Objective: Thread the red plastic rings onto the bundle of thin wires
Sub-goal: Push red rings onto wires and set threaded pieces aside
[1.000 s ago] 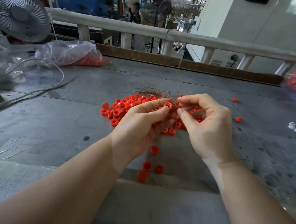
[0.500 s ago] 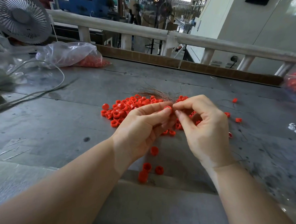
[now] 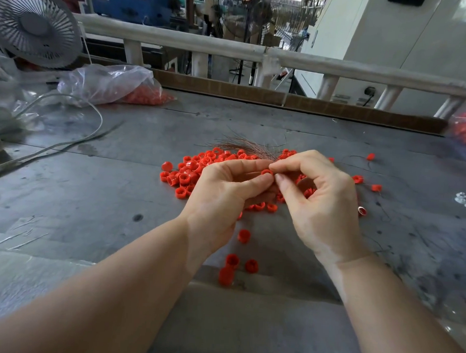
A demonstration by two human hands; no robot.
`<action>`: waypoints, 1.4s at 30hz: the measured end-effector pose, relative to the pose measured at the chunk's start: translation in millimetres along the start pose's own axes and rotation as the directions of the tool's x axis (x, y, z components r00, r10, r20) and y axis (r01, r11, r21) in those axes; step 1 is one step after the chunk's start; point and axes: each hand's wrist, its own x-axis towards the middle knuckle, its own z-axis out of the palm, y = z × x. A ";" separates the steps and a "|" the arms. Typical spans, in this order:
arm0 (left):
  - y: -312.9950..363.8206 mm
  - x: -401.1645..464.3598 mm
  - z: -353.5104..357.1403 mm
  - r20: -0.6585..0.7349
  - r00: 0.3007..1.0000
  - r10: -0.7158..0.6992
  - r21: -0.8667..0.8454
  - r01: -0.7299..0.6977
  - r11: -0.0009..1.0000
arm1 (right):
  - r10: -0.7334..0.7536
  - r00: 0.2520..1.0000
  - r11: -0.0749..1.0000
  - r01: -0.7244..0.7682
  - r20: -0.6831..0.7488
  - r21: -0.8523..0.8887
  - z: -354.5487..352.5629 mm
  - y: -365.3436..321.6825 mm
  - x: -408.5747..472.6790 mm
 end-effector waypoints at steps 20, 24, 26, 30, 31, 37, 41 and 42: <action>-1.5 -1.4 0.7 -0.004 0.997 0.082 0.122 -0.081 0.989 | 0.275 0.951 0.908 -0.304 0.138 0.289 -3.2 -1.6 4.4; -2.0 -0.7 -0.7 0.014 0.989 0.147 0.203 -0.147 0.968 | 0.265 0.955 0.894 -0.294 0.130 0.338 -3.1 0.7 4.3; -1.6 -0.8 -1.0 0.028 0.984 0.177 0.244 -0.178 0.953 | 0.255 0.960 0.893 -0.281 0.119 0.351 -2.8 0.2 3.6; -2.9 -0.4 -2.0 0.031 0.978 0.204 0.278 -0.205 0.938 | 0.249 0.963 0.909 -0.270 0.104 0.318 -2.2 -0.3 3.4; -3.5 -0.4 -1.9 0.026 0.980 0.195 0.260 -0.195 0.946 | 0.249 0.963 0.917 -0.268 0.101 0.294 -2.1 -0.5 3.4; -5.2 0.3 -0.1 0.019 0.992 0.124 0.121 -0.125 0.985 | 0.127 0.992 0.986 -0.127 0.002 0.105 -2.7 -2.1 2.9; -5.0 1.2 -2.2 -0.009 0.992 0.128 0.122 -0.125 0.985 | 0.082 0.996 0.997 -0.082 -0.023 -0.005 -2.7 1.0 1.9; -5.1 1.6 -2.3 -0.016 0.992 0.129 0.118 -0.126 0.985 | 0.082 0.996 0.997 -0.082 -0.028 -0.014 -2.8 1.9 1.9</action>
